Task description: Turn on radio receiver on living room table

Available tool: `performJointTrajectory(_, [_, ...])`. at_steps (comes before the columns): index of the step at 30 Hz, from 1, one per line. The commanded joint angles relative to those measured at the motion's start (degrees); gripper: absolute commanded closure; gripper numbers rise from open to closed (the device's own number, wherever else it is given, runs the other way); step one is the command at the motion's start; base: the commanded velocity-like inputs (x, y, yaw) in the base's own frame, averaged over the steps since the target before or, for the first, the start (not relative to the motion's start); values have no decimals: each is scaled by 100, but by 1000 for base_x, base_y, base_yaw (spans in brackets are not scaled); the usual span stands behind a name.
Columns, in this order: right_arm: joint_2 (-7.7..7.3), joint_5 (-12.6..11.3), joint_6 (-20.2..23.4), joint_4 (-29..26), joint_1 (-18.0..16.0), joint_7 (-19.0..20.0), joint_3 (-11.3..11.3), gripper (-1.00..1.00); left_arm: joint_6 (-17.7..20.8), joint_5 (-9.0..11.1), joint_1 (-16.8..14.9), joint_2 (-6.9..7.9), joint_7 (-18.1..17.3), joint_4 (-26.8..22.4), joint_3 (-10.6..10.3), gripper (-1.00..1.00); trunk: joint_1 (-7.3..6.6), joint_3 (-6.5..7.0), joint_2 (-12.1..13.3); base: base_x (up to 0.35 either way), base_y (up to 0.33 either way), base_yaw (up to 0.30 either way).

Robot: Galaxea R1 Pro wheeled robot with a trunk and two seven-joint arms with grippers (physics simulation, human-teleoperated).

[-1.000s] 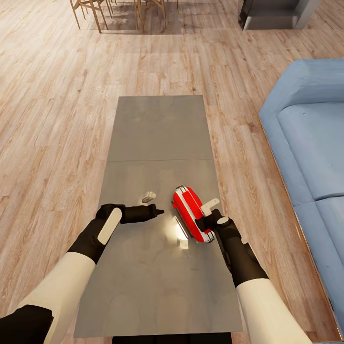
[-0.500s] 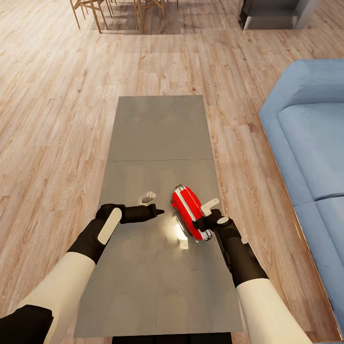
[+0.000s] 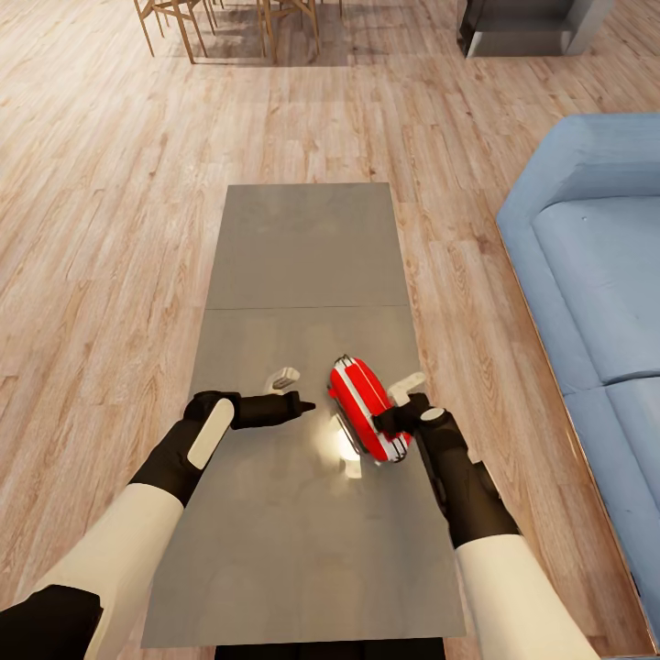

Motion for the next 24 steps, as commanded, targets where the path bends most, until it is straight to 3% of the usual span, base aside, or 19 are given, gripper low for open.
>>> performJointTrajectory(1, [-1, -1, 66, -66, 0, 10, 4, -100, 1, 0, 0, 0, 0, -1, 0, 100, 0, 0, 0, 0, 0, 0])
performJointTrajectory(10, [-32, 20, 1004, -1043, 1, 531, 39, -100, 13, 0, 0, -1, -7, -32, 0, 100, 0, 0, 0, 0, 0, 0])
performJointTrajectory(12, [-42, 30, 1245, -1251, 1, 672, 122, -100, 16, 0, 0, -1, -8, -42, 0, 100, 0, 0, 0, 0, 0, 0])
performJointTrajectory(18, [-74, 49, 2009, -1646, 0, 899, 753, -100, 26, 1, 0, 23, -13, -72, 3, 100, 0, 0, 0, 0, 0, 0])
performJointTrajectory(24, [-95, 52, 2218, -1892, 0, 932, 898, -100, 30, 8, 0, 57, -17, -103, 8, 100, 0, 0, 0, 0, 0, 0])
